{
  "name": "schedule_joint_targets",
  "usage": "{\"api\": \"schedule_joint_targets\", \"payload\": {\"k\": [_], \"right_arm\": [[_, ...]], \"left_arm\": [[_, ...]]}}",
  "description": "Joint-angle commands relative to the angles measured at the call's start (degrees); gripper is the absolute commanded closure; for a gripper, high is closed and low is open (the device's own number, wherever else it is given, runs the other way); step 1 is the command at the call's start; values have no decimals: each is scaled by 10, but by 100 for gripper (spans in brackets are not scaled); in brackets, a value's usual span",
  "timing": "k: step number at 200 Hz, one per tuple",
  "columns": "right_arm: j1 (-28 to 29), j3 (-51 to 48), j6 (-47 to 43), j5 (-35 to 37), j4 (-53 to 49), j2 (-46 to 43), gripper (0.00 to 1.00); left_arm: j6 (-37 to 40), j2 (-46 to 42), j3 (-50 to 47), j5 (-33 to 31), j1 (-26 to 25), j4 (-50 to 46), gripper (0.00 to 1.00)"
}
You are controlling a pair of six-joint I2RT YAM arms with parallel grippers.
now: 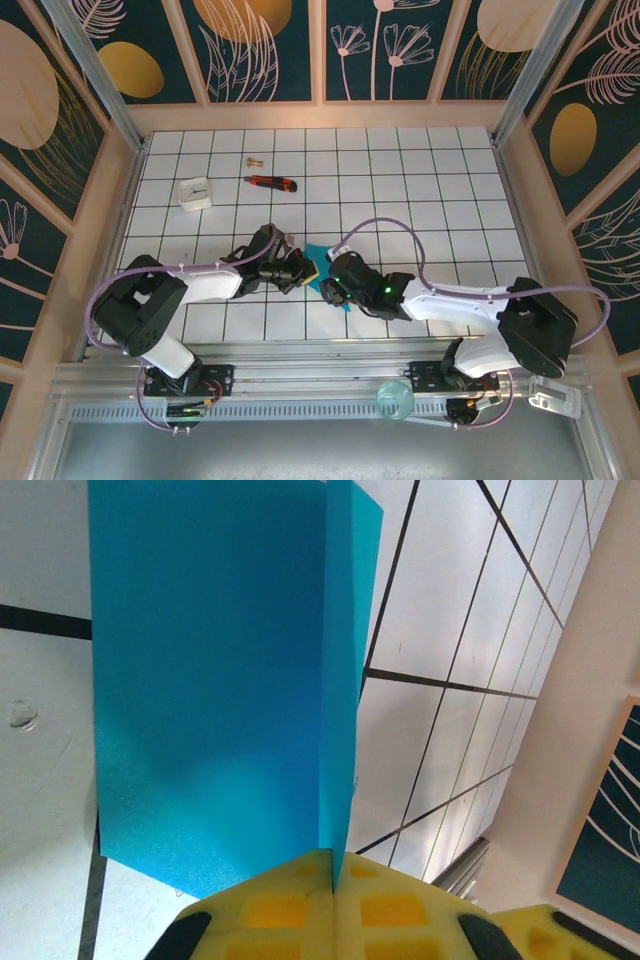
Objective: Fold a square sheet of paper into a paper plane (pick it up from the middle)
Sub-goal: Fourth fold the wing at the center of the table.
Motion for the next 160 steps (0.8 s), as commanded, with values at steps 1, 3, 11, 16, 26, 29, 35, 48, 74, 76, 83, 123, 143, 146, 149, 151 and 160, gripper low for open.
{"api": "schedule_joint_targets", "payload": {"k": [1, 3, 11, 16, 26, 29, 35, 48, 74, 76, 83, 123, 143, 146, 149, 151, 160], "right_arm": [[23, 1, 14, 84, 15, 32, 57], [25, 2, 14, 88, 14, 34, 57], [33, 8, 13, 104, 9, 46, 56], [38, 11, 13, 113, 7, 52, 56], [47, 17, 12, 130, 2, 66, 56], [50, 19, 13, 136, 0, 70, 56], [54, 22, 15, 146, -2, 75, 56], [60, 30, 21, 165, -11, 88, 56], [68, 43, 20, 188, -24, 107, 57], [69, 44, 20, 190, -25, 109, 57], [71, 47, 20, 198, -27, 114, 57], [73, 63, 13, 214, -34, 143, 59], [74, 69, 10, 223, -38, 154, 61], [75, 70, 11, 224, -38, 155, 61], [75, 70, 10, 224, -39, 156, 61], [75, 71, 11, 226, -39, 157, 61], [75, 72, 10, 227, -40, 160, 62]], "left_arm": [[-81, 7, -2, 30, -1, -10, 100], [-81, 7, -1, 31, -1, -10, 100], [-82, 9, 1, 35, -1, -15, 100], [-83, 10, 3, 37, -1, -19, 100], [-80, 10, 8, 40, -1, -28, 100], [-80, 11, 9, 41, -1, -30, 100], [-80, 11, 12, 44, -1, -33, 100], [-76, 12, 16, 47, -1, -41, 100], [-73, 12, 20, 49, -1, -48, 100], [-73, 13, 20, 49, -1, -49, 100], [-73, 14, 22, 51, -1, -51, 100], [-68, 15, 25, 54, -1, -57, 100], [-66, 17, 25, 56, -1, -59, 100], [-66, 17, 25, 56, -1, -59, 100], [-64, 18, 25, 55, -1, -59, 100], [-65, 18, 25, 56, -1, -59, 100], [-64, 19, 25, 56, -1, -60, 100]]}}
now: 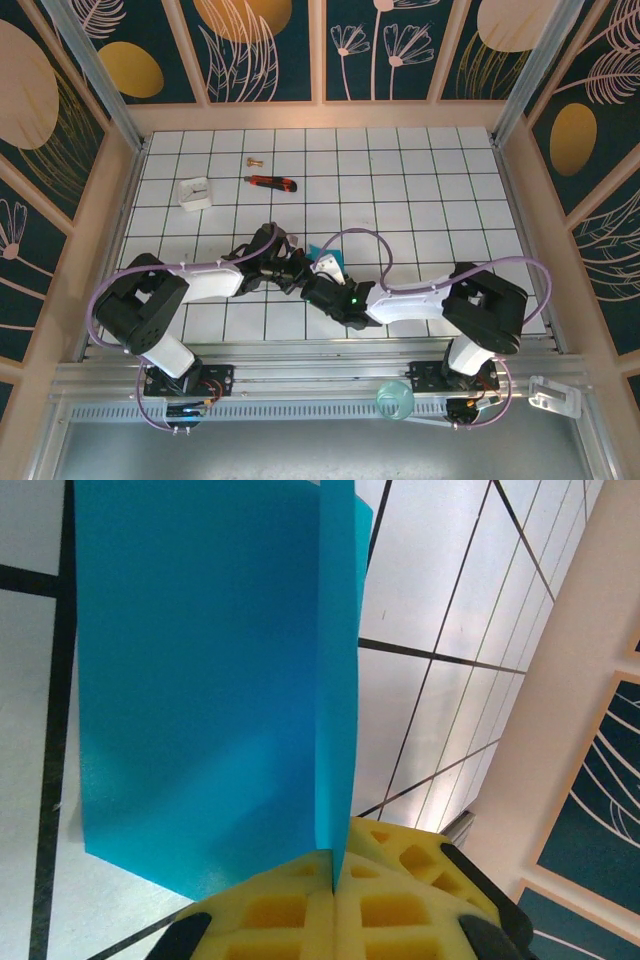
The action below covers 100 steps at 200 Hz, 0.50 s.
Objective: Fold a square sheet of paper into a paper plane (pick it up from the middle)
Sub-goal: Fourth fold the wing at the center of the table.
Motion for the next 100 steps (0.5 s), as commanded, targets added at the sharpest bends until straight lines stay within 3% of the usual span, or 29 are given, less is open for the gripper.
{"api": "schedule_joint_targets", "payload": {"k": [1, 100], "right_arm": [[7, 21, 5, 37, -16, 10, 62], [8, 35, 12, 40, -23, 32, 74]], "left_arm": [[-56, 10, 12, 19, -1, -52, 100], [-53, 14, 9, 18, 0, -47, 100]]}}
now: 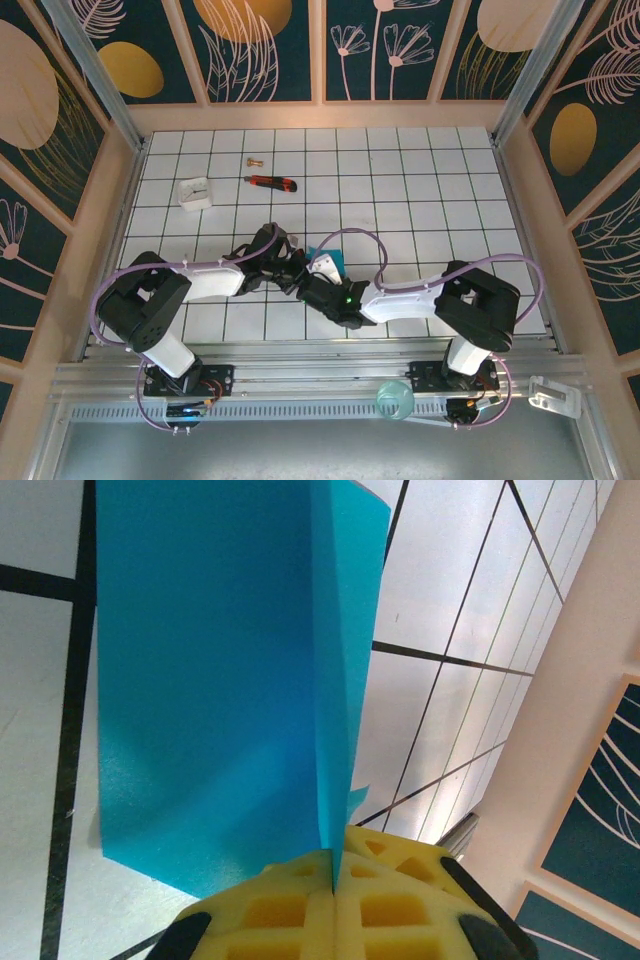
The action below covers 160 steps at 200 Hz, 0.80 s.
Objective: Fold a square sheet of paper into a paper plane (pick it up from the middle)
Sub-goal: Fourth fold the wing at the center of the table.
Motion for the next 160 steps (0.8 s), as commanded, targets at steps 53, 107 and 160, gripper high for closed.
{"api": "schedule_joint_targets", "payload": {"k": [53, 107, 160], "right_arm": [[4, 10, 17, 38, -17, 12, 85], [2, -10, 12, 45, 9, -1, 97], [-13, -79, -15, -6, 111, -57, 100]], "left_arm": [[-49, 4, 9, 14, -1, -51, 100], [-37, -6, 13, 0, -1, -63, 100], [-6, -45, 31, -36, 8, -97, 77]]}}
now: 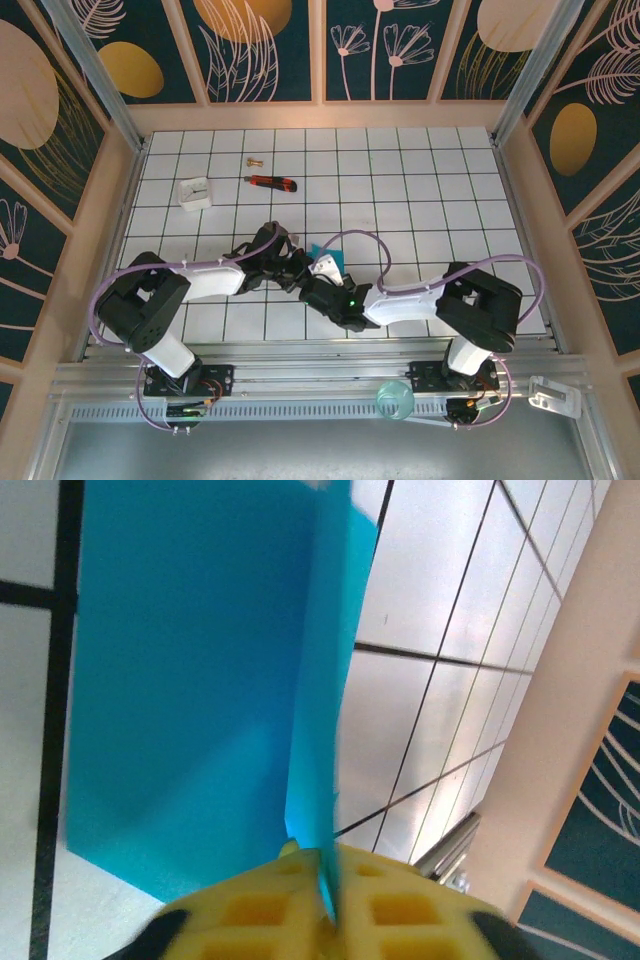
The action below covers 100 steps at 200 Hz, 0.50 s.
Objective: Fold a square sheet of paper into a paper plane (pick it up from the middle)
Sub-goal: Fourth fold the wing at the center of the table.
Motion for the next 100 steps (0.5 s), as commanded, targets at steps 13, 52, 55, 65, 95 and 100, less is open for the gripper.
{"api": "schedule_joint_targets", "payload": {"k": [13, 52, 55, 65, 95, 100], "right_arm": [[-17, -63, -21, -37, 91, -62, 100], [-52, -131, -12, -133, 192, -109, 100], [-55, -136, -9, -140, 198, -111, 100], [-64, -150, -1, -163, 221, -117, 100], [-89, -183, 35, -219, 270, -123, 100], [-92, -187, 42, -226, 277, -124, 100]], "left_arm": [[-13, -57, 15, -38, 15, -84, 70], [-23, -117, -28, -89, 19, -79, 57], [-25, -119, -33, -89, 19, -75, 57], [-29, -123, -46, -90, 19, -64, 57], [-35, -108, -58, -80, 13, -35, 63], [-34, -105, -57, -79, 12, -31, 64]]}}
